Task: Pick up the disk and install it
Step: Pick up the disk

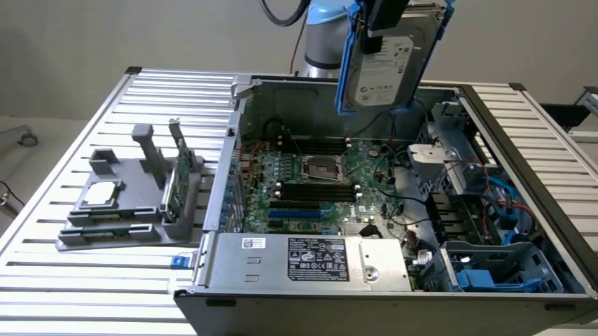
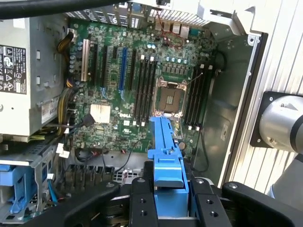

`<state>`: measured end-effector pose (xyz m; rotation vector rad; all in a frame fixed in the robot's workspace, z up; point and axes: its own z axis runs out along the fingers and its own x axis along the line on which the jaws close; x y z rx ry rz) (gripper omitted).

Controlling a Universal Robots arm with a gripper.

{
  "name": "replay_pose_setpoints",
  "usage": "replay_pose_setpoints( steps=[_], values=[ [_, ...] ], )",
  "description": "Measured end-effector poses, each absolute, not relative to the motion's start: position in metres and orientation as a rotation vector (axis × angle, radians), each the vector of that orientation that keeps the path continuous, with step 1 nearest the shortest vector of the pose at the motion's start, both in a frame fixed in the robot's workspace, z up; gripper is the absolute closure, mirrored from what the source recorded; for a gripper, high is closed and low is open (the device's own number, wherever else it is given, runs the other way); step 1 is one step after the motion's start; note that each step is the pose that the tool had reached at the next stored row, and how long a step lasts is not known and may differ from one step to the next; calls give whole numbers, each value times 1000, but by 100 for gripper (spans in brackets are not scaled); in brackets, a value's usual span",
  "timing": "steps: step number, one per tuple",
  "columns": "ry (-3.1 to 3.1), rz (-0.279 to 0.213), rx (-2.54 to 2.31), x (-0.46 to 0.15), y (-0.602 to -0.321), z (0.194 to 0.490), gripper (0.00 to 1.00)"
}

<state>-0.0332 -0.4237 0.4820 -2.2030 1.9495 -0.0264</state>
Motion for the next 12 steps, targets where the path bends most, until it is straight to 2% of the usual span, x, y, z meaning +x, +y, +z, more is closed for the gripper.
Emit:
replay_pose_setpoints(
  steps=[12],
  values=[
    [1948,-37,-2204,-8,-437,483,67]
  ],
)
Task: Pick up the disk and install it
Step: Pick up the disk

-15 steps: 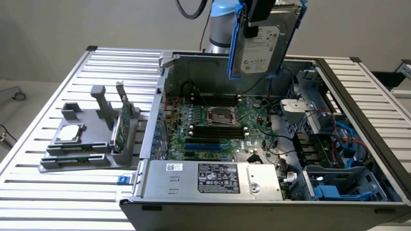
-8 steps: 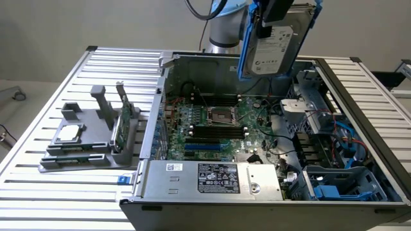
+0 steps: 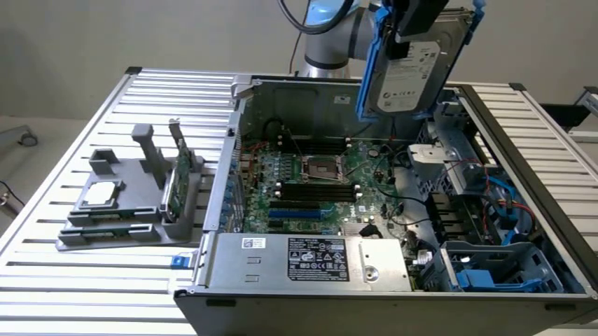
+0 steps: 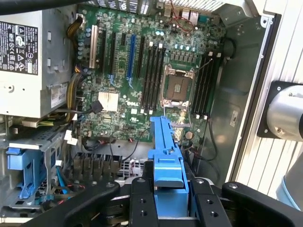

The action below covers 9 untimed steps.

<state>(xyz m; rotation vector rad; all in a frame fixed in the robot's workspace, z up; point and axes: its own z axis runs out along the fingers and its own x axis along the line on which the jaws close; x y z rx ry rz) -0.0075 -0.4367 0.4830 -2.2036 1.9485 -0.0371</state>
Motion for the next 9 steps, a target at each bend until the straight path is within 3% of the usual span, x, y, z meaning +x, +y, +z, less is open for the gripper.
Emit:
replay_pose_setpoints(
  steps=[9],
  values=[
    [1953,-144,-2221,-7,-437,483,67]
  ],
)
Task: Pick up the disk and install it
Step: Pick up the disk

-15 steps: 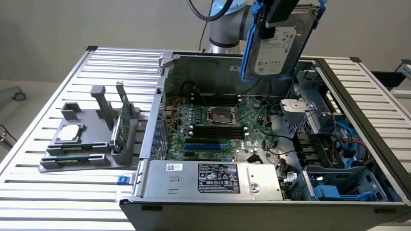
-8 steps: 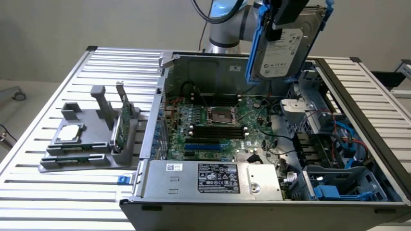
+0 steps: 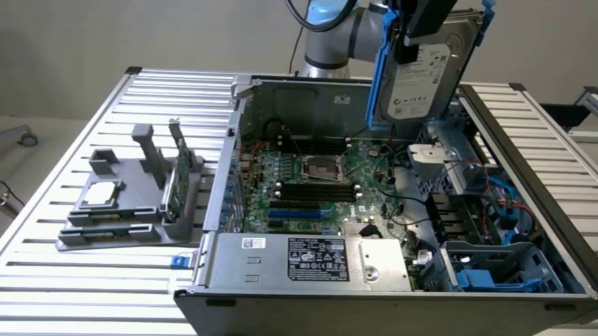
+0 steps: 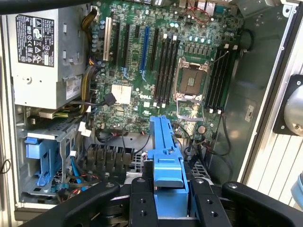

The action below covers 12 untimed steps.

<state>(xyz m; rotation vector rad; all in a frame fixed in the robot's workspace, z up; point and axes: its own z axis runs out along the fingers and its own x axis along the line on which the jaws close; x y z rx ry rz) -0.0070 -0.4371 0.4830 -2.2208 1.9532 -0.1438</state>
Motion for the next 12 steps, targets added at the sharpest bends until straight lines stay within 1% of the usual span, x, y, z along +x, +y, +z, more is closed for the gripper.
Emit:
replay_pose_setpoints(
  steps=[4,12],
  values=[
    [1953,-157,-2221,-6,-439,483,67],
    [1953,-157,-2220,6,-449,483,67]
  ],
)
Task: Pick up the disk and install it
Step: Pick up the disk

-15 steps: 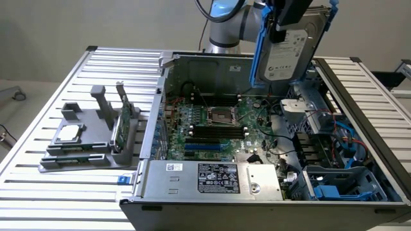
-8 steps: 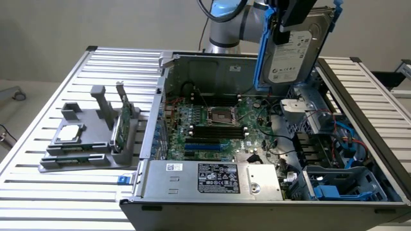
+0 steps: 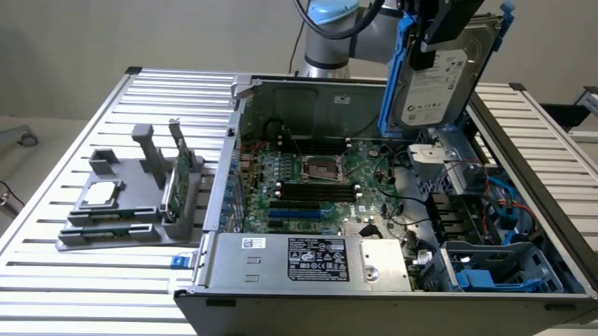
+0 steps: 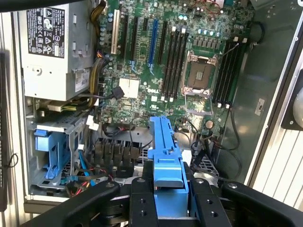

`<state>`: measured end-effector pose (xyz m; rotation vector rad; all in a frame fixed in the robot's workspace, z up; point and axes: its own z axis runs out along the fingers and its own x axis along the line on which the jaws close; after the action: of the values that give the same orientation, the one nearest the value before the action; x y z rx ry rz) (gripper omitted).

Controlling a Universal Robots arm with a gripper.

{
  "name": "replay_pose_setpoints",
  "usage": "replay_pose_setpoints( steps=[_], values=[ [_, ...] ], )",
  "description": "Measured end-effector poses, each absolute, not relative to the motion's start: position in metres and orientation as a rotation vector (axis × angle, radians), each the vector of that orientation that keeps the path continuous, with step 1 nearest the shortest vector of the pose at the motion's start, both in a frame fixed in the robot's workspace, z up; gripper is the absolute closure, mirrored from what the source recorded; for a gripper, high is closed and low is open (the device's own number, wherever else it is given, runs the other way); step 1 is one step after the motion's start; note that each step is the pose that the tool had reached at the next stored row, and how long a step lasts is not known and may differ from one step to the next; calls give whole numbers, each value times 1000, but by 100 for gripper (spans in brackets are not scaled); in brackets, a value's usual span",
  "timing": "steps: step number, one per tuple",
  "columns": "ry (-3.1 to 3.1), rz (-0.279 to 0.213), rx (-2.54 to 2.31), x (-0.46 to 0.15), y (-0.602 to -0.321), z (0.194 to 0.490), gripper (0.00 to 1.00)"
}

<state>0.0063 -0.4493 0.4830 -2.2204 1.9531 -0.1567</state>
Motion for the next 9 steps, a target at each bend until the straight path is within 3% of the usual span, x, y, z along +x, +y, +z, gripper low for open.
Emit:
replay_pose_setpoints(
  steps=[9],
  values=[
    [1953,-157,-2220,22,-467,483,67]
  ],
)
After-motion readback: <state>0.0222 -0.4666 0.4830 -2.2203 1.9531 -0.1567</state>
